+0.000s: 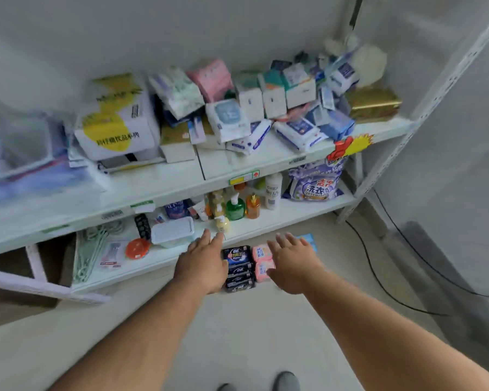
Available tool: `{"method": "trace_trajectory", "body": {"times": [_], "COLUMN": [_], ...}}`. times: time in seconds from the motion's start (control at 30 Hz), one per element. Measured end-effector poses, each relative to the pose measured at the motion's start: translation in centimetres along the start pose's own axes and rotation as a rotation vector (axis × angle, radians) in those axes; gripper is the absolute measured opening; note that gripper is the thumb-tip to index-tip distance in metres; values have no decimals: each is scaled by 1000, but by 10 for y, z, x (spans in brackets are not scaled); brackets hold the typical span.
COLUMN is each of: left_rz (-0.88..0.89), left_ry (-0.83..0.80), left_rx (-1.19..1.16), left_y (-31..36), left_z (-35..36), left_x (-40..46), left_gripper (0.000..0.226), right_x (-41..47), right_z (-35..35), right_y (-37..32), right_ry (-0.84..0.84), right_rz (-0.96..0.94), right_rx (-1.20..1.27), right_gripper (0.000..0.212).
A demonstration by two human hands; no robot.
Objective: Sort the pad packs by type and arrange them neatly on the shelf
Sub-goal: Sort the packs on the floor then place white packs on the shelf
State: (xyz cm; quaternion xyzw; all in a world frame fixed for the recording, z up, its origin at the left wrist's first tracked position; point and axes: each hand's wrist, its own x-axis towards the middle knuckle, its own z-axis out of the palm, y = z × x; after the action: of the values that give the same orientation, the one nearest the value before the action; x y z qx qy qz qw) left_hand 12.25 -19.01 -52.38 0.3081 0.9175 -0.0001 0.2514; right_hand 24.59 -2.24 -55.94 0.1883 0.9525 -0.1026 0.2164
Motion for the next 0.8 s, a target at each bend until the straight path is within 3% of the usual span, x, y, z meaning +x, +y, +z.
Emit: {"method": "trace_trajectory", "body": {"times": [0.27,0.8], "left_rz": [73,254], "left_ry": [184,564], "left_rx": [-35,-27], "left_y": [46,43], "left_z": [-143,-310], "left_x": [-97,-232], "left_gripper": [71,63], "right_x": [-94,-214], "right_z": [-176,-354], "right_y": [-18,-96], "right_ry": [221,547], "right_rz": [-73,-80], "right_rx": [-16,-108], "right_gripper": [79,82]}}
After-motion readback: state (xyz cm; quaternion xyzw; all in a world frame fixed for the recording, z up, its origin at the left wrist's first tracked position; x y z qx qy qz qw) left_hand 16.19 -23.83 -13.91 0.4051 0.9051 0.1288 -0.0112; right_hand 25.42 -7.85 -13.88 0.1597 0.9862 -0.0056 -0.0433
